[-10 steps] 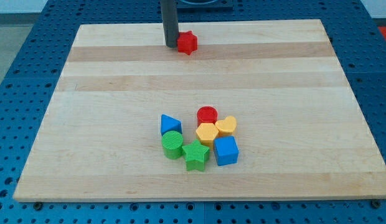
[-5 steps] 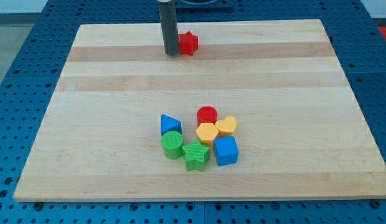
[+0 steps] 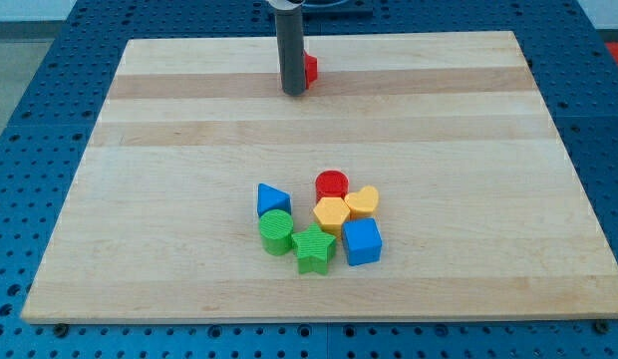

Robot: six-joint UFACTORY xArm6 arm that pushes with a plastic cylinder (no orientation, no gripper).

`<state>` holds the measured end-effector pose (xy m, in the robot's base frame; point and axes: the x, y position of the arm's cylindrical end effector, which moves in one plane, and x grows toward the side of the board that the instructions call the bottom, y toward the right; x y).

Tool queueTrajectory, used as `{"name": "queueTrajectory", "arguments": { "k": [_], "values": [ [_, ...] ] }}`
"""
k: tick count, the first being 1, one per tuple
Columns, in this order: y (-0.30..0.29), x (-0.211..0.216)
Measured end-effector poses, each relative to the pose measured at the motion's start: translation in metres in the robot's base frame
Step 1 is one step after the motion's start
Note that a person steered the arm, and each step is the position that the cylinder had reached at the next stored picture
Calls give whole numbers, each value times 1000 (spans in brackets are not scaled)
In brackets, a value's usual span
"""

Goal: Move the red star to the top center of the board

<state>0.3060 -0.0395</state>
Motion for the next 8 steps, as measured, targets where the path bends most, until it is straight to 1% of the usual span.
{"name": "queueTrajectory", "arguments": {
  "k": [3, 8],
  "values": [
    [1, -7],
    [23, -23]
  ]
}}
